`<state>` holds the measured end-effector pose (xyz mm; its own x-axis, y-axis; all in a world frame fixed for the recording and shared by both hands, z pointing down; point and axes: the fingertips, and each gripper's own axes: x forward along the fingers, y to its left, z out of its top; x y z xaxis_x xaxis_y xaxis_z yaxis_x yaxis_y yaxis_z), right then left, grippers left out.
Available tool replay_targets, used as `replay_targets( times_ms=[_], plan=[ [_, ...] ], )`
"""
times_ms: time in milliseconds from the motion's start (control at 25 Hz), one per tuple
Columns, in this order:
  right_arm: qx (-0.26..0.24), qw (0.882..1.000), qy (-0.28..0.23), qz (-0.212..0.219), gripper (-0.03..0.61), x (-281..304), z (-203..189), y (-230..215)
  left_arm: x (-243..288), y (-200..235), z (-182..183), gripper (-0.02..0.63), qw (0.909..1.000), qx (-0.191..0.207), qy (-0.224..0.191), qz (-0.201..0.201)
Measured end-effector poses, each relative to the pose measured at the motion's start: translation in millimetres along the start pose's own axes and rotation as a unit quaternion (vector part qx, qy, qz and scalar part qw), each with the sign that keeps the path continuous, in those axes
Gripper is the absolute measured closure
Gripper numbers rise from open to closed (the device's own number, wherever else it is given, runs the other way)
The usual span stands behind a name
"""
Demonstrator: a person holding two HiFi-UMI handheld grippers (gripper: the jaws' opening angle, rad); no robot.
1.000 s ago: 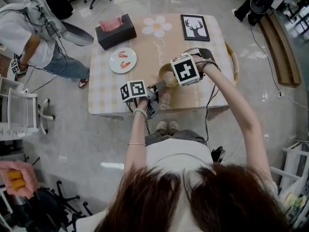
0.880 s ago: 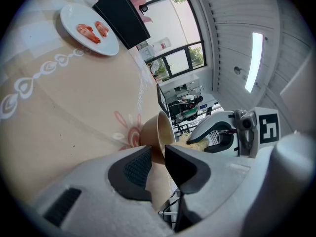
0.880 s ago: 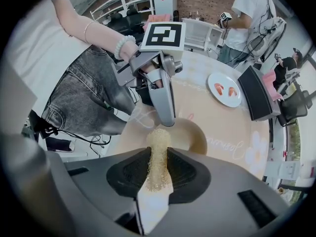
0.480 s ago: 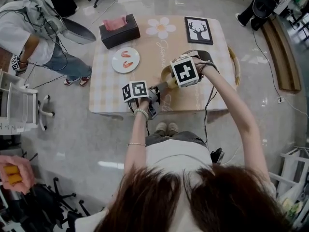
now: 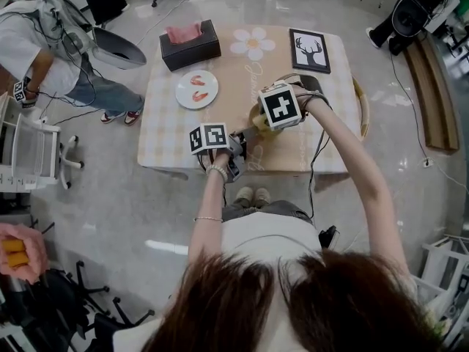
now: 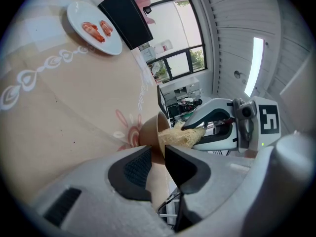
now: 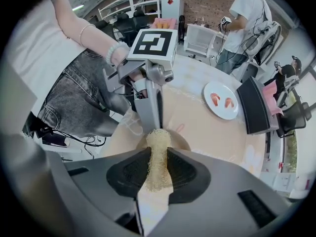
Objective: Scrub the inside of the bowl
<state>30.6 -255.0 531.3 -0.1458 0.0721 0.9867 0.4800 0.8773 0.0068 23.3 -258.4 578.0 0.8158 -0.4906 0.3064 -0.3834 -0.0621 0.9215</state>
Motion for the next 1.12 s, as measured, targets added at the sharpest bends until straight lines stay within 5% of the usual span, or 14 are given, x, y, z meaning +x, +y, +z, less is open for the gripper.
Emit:
replay_targets(
  times_ms=[1120],
  plan=[
    [-0.013, 0.999, 0.014, -0.050, 0.485, -7, -14, -32, -1, -1, -1, 0.522, 0.9999, -0.005, -0.009, -0.001]
  ],
)
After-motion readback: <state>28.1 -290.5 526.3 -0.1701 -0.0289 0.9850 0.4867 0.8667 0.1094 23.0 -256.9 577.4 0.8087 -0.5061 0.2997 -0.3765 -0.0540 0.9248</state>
